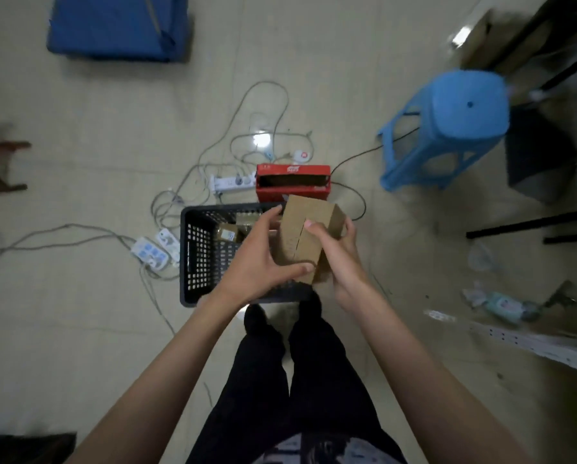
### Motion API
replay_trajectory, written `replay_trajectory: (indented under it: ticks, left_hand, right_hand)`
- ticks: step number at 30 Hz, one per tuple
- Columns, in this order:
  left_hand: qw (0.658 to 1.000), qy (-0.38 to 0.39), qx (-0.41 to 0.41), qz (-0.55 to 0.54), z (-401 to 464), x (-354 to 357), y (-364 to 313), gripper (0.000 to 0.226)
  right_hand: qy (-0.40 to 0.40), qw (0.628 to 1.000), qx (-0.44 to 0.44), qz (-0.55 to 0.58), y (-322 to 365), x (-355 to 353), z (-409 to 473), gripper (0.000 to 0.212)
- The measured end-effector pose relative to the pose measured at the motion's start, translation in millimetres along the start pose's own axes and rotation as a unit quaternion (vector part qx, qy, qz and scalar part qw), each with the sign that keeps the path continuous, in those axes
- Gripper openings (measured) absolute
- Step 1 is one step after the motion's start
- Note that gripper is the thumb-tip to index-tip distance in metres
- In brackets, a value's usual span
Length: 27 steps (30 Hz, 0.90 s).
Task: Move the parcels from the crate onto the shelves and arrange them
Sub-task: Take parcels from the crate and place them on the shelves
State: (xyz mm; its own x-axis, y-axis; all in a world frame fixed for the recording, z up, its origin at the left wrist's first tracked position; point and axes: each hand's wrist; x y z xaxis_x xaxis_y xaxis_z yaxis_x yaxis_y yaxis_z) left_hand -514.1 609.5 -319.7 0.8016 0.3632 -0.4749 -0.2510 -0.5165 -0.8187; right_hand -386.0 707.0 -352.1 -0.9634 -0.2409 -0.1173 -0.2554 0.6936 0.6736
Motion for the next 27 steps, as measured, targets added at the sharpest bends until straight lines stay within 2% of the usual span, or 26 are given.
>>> replay_trajectory:
  ticks: [2, 4, 9, 11, 13, 15, 17, 19, 20, 22, 24, 27]
  left_hand:
    - [0.997, 0.018, 0.056, 0.051, 0.6, -1.8, -28.7, 0.115]
    - [0.992, 0.031, 0.095, 0.075, 1.2, -5.6, -49.8, 0.116]
    - [0.991, 0.106, 0.073, -0.022, 8.0, -40.0, -95.8, 0.110]
    - [0.984, 0.146, 0.073, -0.071, 3.3, -53.9, -114.2, 0.101]
    - [0.972, 0.187, 0.078, -0.121, -3.8, -60.2, -130.4, 0.087]
    - [0.958, 0.237, 0.091, -0.135, -15.8, -61.4, -147.6, 0.077]
    - [0.944, 0.279, 0.133, -0.117, -27.6, -56.3, -159.8, 0.067]
    - [0.939, 0.273, 0.192, -0.081, -41.4, -44.0, -169.8, 0.062]
    - [0.934, 0.275, 0.213, -0.077, -49.6, -34.6, -175.0, 0.063]
    - [0.913, 0.328, 0.229, -0.081, -74.2, -11.2, -188.7, 0.062]
    - [0.883, 0.398, 0.239, -0.071, -108.0, 13.2, -204.8, 0.060]
    - [0.840, 0.458, 0.285, -0.047, -161.0, 43.1, -226.2, 0.064]
  right_hand:
    - [-0.042, 0.999, -0.024, 0.017, 22.3, -5.5, -16.4, 0.090]
    - [-0.064, 0.996, -0.043, 0.038, 42.9, -14.5, -33.9, 0.091]
    - [-0.033, 0.990, -0.108, 0.087, 78.7, -59.1, -97.3, 0.047]
    - [-0.025, 0.984, -0.124, 0.126, 79.6, -72.9, -123.0, 0.039]
    - [-0.012, 0.977, -0.126, 0.169, 74.5, -79.3, -147.4, 0.043]
    - [-0.024, 0.968, -0.142, 0.204, 65.3, -85.1, -168.9, 0.056]
    - [-0.096, 0.953, -0.179, 0.225, 57.1, -92.2, -194.9, 0.071]
    - [-0.248, 0.922, -0.228, 0.188, 47.7, -101.5, -221.6, 0.086]
    - [-0.341, 0.894, -0.254, 0.140, 41.7, -107.6, -233.7, 0.095]
    - [-0.491, 0.819, -0.295, 0.028, 26.6, -120.9, -255.7, 0.108]
    - [-0.576, 0.754, -0.314, -0.033, 10.2, -135.3, -278.9, 0.113]
    - [-0.640, 0.708, -0.294, -0.060, -17.2, -159.6, -311.8, 0.118]
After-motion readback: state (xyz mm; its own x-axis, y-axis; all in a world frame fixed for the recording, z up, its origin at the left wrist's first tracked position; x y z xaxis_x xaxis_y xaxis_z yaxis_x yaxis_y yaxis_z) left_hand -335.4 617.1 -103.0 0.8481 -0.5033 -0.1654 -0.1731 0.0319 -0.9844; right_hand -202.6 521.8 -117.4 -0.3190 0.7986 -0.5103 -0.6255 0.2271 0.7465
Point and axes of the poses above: each hand's wrist, its own z-axis towards the middle knuckle, its own x-axis out of the palm, y = z × x, and after that the axes turned 13 degrees about -y, right-handed
